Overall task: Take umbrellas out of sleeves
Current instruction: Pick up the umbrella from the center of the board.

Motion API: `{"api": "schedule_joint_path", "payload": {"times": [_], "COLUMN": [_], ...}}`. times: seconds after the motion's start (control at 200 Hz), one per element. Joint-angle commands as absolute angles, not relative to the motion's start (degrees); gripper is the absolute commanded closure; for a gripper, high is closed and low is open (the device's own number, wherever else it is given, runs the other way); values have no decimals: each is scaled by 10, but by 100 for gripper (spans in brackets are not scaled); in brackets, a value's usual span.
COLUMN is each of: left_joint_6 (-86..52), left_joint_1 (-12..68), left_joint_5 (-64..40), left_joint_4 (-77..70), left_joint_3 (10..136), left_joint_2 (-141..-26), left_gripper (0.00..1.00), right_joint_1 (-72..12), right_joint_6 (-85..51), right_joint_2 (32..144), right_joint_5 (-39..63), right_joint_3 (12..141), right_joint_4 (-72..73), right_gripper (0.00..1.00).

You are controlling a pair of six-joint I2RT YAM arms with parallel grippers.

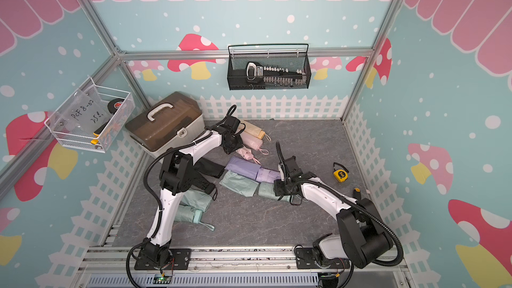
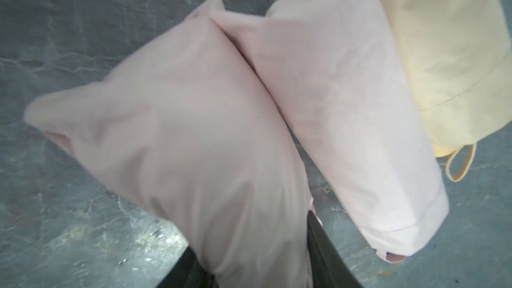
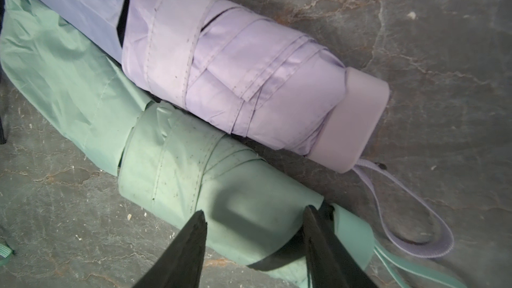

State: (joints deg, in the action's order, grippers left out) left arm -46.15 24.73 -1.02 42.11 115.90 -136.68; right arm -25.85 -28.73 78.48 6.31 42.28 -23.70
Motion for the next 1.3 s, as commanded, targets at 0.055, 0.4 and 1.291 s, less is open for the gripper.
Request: {"api": "schedule_joint_path", "payload": {"times": [0.055,0.4,1.291], "left_joint_6": [-481,-481,-641], "left_joint_1": [250,250,518], "left_joint_5": [8,30,166], "left_joint_4": [396,343,267], "left_joint_3": [1114,1054,519], "left_joint_2": [-1340,-1238,-728], "left_gripper": [64,97,100], "right_joint_1": [-257,-259,-299], "right_joint_6": [-279,-256,-333], "right_joint_2": [784,754,603], "right_joint_5": [75,132,77], "right_joint_3": [410,411,397], "right_joint_4": [-238,-240,-319], "right_gripper": [45,42,41]}}
